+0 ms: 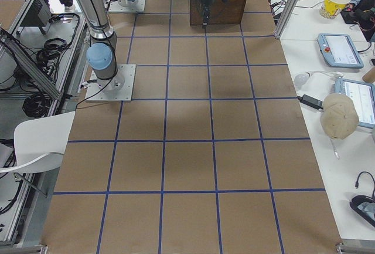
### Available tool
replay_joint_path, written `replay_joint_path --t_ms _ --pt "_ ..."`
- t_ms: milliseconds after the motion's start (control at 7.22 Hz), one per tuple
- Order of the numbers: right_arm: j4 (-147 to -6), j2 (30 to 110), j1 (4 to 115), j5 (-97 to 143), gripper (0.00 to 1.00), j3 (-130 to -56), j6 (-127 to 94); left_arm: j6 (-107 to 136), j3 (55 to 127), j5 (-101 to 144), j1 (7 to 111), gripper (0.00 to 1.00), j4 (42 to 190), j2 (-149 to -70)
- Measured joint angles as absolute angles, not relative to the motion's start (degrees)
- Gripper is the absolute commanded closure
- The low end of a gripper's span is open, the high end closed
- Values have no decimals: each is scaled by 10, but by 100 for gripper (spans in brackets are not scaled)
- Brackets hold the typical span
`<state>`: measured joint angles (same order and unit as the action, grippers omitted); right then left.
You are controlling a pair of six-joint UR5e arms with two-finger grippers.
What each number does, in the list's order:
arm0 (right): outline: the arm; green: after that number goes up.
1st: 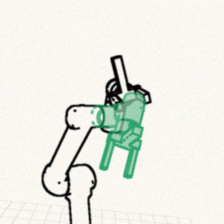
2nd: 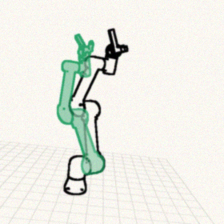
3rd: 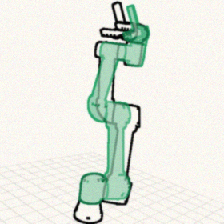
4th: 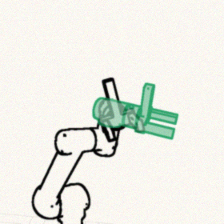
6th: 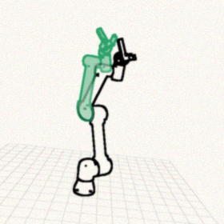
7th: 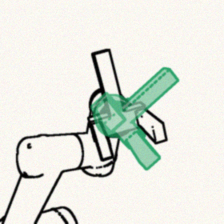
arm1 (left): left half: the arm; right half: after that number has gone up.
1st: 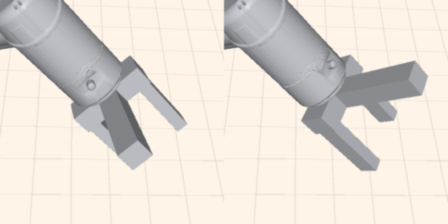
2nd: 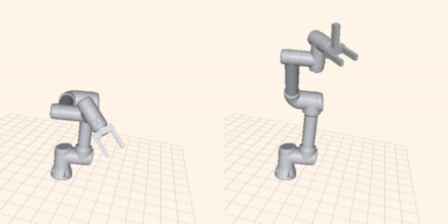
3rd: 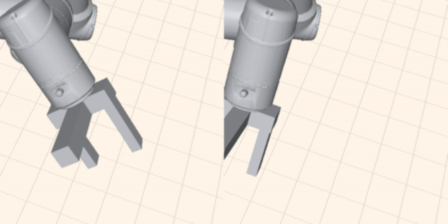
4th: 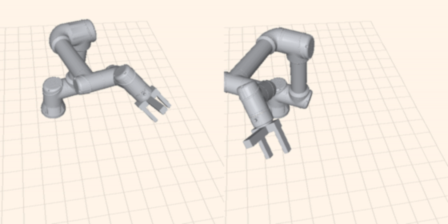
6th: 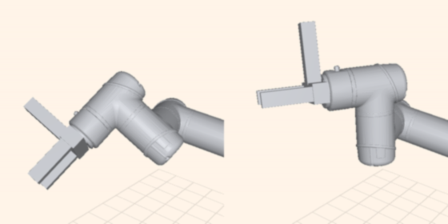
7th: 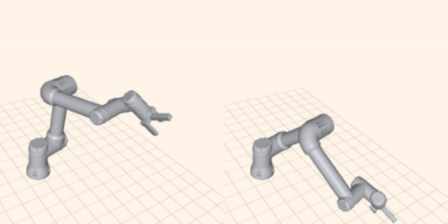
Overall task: Open drawer and put corn inside
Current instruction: 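Pull the drawer outward from the cabinet with the left gripper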
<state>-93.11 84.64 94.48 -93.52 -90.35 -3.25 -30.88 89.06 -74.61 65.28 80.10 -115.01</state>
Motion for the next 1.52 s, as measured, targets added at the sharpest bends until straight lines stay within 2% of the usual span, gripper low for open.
replay_joint_path --t_ms 1524 --pt "-931 846 945 -935 0 -904 -33 -387 876 -749 594 0 801 -1166"
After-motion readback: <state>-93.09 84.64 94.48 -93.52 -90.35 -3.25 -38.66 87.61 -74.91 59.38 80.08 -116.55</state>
